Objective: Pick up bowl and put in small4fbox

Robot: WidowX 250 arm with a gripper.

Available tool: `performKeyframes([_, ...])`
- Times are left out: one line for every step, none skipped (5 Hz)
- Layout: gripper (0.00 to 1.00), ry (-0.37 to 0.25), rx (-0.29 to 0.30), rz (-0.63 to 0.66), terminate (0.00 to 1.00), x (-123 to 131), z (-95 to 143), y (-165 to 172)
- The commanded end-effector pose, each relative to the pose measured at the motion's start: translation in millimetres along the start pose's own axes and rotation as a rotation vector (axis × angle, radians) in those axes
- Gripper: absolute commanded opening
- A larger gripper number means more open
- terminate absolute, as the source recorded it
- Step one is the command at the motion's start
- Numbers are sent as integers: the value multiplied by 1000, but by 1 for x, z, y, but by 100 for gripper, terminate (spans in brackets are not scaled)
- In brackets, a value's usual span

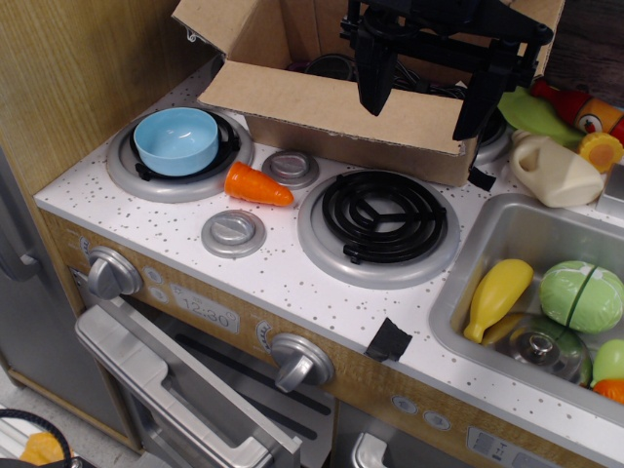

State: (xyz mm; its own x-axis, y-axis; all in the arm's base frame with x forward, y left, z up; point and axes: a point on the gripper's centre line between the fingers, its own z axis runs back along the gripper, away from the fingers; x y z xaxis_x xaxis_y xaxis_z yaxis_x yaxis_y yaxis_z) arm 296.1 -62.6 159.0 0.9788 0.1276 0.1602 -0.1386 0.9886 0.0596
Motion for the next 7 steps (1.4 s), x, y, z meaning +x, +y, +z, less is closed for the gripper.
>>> performKeyframes([100,0,0,0,0,0,0,0])
performKeyframes([100,45,49,-100,0,-4,5,37])
performKeyframes([100,40,77,-204,0,-7,1,74])
performKeyframes([100,35,70,-300,0,-12,-10,119])
performKeyframes([100,-41,77,-412,0,-17,-34,160])
performKeyframes([100,-86,66,-515,0,-8,-54,181])
performKeyframes([100,-143,82,-598,0,9,-75,196])
